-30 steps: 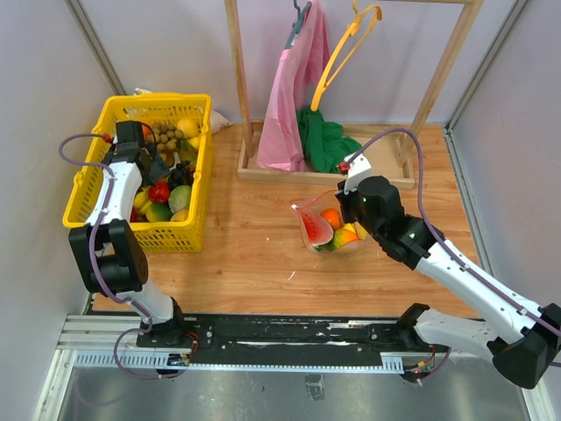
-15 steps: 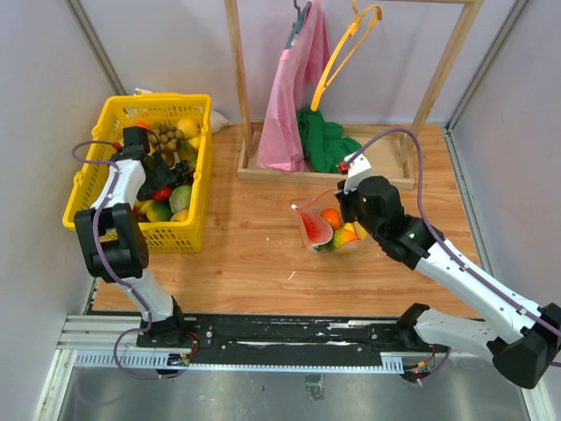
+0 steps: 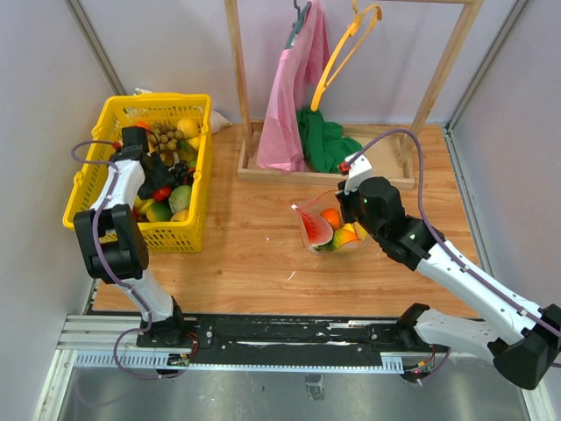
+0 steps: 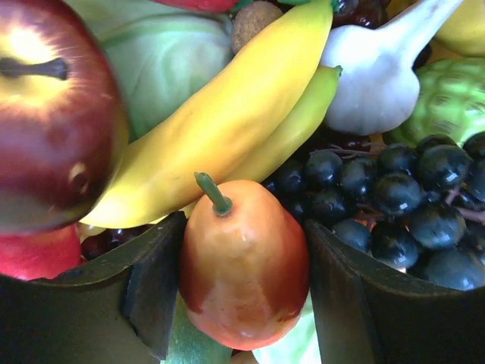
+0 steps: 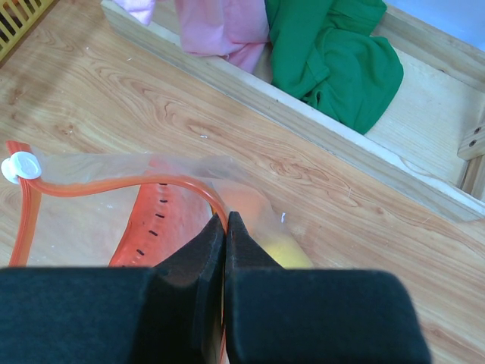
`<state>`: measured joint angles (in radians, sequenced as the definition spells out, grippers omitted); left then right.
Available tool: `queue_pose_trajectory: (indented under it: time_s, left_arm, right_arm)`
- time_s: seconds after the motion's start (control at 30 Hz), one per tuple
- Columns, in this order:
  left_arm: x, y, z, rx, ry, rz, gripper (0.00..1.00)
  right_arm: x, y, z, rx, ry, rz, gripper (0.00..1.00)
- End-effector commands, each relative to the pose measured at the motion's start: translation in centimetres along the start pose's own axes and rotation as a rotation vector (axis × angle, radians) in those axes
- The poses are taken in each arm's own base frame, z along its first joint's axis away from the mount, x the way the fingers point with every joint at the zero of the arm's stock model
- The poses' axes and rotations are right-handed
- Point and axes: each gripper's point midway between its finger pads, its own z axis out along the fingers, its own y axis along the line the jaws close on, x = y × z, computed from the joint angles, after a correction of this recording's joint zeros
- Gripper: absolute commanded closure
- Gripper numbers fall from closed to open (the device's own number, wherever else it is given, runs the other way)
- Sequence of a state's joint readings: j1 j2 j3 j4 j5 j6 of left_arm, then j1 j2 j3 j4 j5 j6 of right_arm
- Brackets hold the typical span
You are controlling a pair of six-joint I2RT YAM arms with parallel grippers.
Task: Place the food in the zip-top bag and seal the zipper
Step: Pick up the fake fruit from the bin, then place the fake fruit in the zipper food storage bag.
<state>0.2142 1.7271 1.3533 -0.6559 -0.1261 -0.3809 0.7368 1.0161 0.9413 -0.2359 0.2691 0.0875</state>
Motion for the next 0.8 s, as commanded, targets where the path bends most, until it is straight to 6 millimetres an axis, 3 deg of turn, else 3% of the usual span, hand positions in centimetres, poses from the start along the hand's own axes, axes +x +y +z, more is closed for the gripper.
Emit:
queue_pose_trajectory:
  time_s: [0.0, 0.4, 0.77]
  left_arm:
    - [-1.7, 0.1, -3.6, 0.028, -0.089, 0.01, 0.6]
    - [-3.7, -2.4, -12.6, 0.244, -0.232, -0.026, 0.65]
    - [-1.4, -9.0, -21.1, 0.555, -0.306, 0.081, 0.67]
  right_arm:
    - [-0.7, -0.4, -0.1, 0.008, -0.026, 0.024, 0.99]
    - [-0.9, -0.2, -0.3, 0.0, -0.032, 0.031, 0.99]
    - [-1.1, 0.0, -0.4, -0.012, -0.04, 0.041, 0.99]
